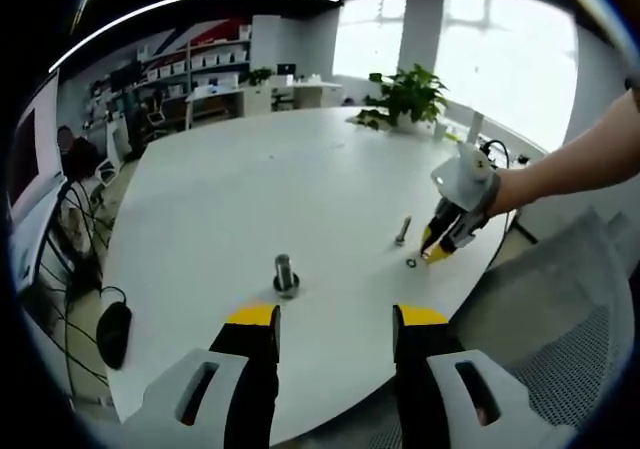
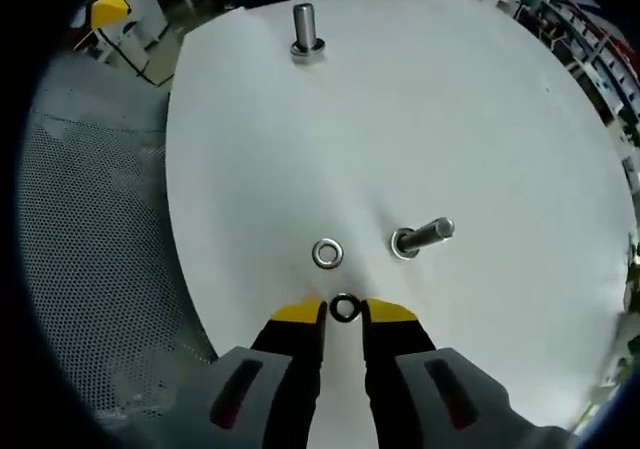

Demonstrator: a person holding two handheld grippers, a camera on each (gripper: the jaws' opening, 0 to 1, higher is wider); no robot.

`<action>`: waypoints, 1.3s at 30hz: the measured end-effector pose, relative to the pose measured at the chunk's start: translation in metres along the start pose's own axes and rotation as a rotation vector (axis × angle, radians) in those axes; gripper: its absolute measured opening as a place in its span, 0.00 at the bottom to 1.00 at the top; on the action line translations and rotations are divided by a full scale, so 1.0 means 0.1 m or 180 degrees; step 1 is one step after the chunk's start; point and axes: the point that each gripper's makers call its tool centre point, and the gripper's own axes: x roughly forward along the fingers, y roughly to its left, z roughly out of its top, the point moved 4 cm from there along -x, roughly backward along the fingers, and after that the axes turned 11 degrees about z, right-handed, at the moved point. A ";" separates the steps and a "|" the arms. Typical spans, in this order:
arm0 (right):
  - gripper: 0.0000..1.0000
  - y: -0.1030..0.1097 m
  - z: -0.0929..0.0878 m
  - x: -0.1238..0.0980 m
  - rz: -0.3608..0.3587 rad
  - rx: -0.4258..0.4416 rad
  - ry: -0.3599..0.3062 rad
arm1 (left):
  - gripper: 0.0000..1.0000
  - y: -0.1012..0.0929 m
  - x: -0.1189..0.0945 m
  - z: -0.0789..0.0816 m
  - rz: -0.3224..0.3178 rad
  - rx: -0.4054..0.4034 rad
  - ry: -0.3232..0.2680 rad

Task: Place the washer onto the threaded stud by aligning its center hole with the stud, sliding it down to the base, and recovering from edge contact or off-axis alignment until the washer reaches the visible bottom stop.

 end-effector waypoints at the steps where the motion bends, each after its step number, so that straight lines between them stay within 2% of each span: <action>1: 0.17 0.01 -0.01 0.00 -0.0007 -0.0007 -0.0006 | 0.43 0.00 0.00 0.00 -0.0001 -0.0002 0.0000; 5: 0.17 0.00 -0.02 0.00 -0.0009 0.0050 -0.0097 | 0.43 0.00 0.00 0.00 0.0001 0.0002 -0.0002; 13: 0.14 -0.01 -0.01 0.01 -0.0079 0.0055 -0.0002 | 0.43 0.00 0.00 0.00 -0.0004 0.0015 0.0007; 23: 0.14 0.00 0.01 0.02 -0.0145 0.0060 -0.0007 | 0.43 0.00 0.00 0.00 -0.0001 0.0018 0.0007; 28: 0.13 -0.03 0.00 -0.02 -0.0174 0.0234 -0.0116 | 0.43 0.00 0.00 0.00 0.0009 0.0010 0.0003; 31: 0.13 -0.05 0.06 -0.08 -0.0182 0.0414 -0.0321 | 0.43 0.00 0.00 0.00 0.0008 0.0011 0.0003; 39: 0.13 -0.12 0.22 -0.30 -0.0278 0.0438 -0.0539 | 0.43 0.00 -0.01 0.00 0.0010 0.0010 0.0001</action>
